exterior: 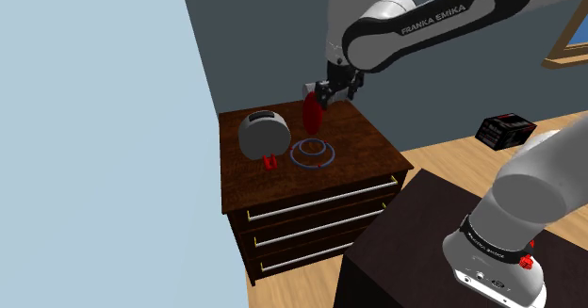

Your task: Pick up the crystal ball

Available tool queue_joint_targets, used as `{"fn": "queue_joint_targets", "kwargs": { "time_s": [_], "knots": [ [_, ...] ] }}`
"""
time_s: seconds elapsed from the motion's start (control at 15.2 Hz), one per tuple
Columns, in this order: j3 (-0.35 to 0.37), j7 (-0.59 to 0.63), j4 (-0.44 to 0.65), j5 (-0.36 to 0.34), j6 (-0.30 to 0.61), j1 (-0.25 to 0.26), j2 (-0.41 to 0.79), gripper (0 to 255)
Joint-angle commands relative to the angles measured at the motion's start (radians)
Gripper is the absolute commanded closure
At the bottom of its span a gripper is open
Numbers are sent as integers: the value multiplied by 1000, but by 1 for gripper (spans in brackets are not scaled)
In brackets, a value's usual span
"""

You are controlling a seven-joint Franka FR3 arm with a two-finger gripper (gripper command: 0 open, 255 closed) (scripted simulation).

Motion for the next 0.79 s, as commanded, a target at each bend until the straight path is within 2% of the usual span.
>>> {"fn": "queue_joint_targets", "kwargs": {
  "time_s": [0.0, 0.26, 0.53, 0.59, 0.73],
  "knots": [
    [25, 70, 18, -72, 72, -33, 50, 0],
    [85, 245, 104, -248, 155, -97, 165, 0],
    [130, 438, 216, -458, 185, -145, 284, 0],
    [134, 473, 239, -498, 185, -148, 306, 0],
    [133, 495, 226, -518, 202, -148, 318, 0]
  ]
}}
